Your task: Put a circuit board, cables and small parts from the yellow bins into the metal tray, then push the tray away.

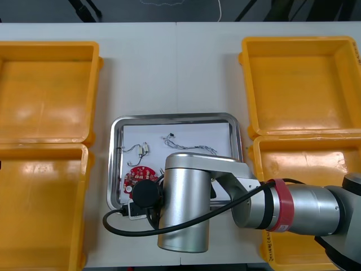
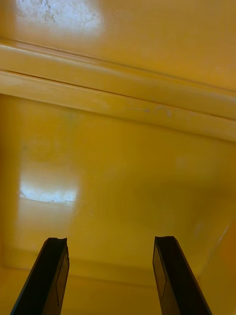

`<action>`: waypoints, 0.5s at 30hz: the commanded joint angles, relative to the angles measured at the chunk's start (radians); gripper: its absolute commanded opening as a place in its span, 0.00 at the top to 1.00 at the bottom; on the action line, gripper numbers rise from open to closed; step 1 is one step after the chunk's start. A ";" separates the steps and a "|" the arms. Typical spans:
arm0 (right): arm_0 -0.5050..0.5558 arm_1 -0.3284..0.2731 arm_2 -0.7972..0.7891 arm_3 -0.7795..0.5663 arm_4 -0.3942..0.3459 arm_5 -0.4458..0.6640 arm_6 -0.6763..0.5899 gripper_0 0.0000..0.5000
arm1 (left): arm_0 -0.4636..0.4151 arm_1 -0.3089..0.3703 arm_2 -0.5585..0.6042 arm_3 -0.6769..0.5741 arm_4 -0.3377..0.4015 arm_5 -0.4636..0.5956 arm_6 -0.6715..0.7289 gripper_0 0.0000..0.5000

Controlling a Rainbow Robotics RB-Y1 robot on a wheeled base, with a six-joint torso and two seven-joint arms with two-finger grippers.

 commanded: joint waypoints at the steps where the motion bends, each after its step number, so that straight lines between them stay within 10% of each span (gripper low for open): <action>1: 0.012 0.028 0.022 0.004 0.018 -0.022 -0.007 0.00 | 0.021 0.047 0.007 -0.021 0.004 0.006 -0.103 0.00; 15: 0.014 0.032 0.042 0.044 0.039 -0.033 -0.012 0.00 | 0.021 0.047 0.007 -0.021 0.004 0.006 -0.103 0.00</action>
